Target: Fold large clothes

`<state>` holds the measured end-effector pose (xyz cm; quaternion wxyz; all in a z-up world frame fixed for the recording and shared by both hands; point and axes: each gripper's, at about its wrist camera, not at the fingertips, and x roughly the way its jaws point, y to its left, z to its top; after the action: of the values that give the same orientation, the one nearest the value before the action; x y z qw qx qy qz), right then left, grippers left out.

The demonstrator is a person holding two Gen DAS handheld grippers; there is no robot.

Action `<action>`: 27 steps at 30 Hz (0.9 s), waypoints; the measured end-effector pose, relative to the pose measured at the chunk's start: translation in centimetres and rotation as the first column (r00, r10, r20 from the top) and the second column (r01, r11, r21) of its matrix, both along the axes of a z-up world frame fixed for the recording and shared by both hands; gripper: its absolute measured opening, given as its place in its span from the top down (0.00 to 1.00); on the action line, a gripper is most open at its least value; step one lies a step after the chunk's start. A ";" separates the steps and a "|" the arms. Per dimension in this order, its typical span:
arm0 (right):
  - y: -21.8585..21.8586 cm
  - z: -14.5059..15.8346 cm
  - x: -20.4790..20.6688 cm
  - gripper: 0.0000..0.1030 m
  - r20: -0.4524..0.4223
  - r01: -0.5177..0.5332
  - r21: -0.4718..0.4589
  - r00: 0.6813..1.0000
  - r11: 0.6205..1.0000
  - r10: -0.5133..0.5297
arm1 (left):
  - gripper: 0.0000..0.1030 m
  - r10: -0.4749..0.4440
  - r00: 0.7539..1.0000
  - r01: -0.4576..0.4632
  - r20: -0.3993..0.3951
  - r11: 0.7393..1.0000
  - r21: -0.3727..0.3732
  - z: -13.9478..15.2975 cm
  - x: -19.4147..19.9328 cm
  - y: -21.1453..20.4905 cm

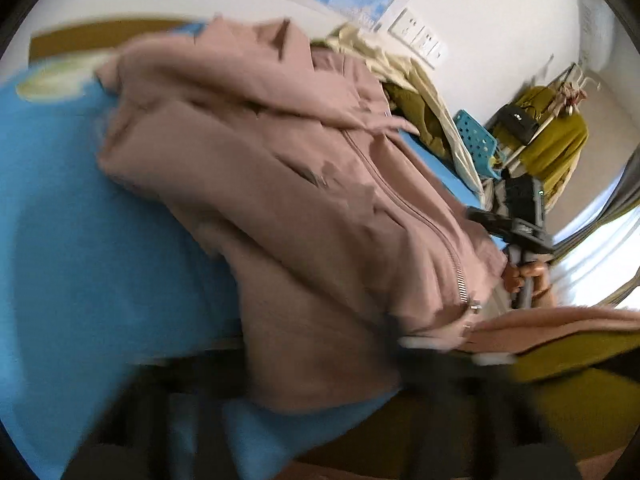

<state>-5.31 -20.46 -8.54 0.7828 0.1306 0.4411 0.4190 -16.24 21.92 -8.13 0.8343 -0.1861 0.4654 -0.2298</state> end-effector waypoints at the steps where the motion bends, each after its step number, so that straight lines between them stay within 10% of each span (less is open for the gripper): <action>1: 0.0 0.1 -0.1 0.76 -0.006 -0.008 0.016 1.000 1.000 0.008 | 0.90 0.014 1.000 -0.014 -0.017 1.000 -0.015 0.1 -0.4 0.2; 2: -0.3 0.4 -0.2 0.91 -0.002 -0.007 0.041 1.000 0.999 0.007 | 0.91 0.038 0.999 -0.038 -0.008 0.999 -0.020 0.9 -1.1 0.5; 9: -2.1 3.3 -1.0 0.90 0.057 0.039 0.056 0.997 0.998 -0.042 | 0.89 0.096 0.994 -0.088 0.048 0.986 -0.144 6.0 -8.0 2.7; 12: -1.9 3.6 -0.9 0.73 0.078 0.046 -0.019 0.996 0.999 -0.045 | 0.77 0.145 0.989 -0.144 -0.030 0.989 0.025 4.4 -8.6 2.3; 14: -1.8 4.3 -0.9 0.43 0.131 0.095 -0.065 0.988 0.993 -0.086 | 0.47 0.252 0.967 -0.247 -0.033 0.963 0.113 4.3 -8.2 3.6; 17: -1.2 6.1 -0.5 0.38 0.226 0.130 -0.103 0.969 0.986 -0.104 | 0.27 0.294 0.955 -0.297 0.045 0.949 0.107 5.7 -7.3 4.9; 27: 9.0 8.5 6.6 0.37 0.357 0.047 -0.249 0.933 0.967 0.047 | 0.22 0.196 0.960 -0.255 0.199 0.908 0.333 8.3 7.3 3.0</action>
<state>1.29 -11.45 -0.07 0.8605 -0.0497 0.3400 0.3761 -8.95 24.91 0.20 0.9098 -0.0657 0.4058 -0.0578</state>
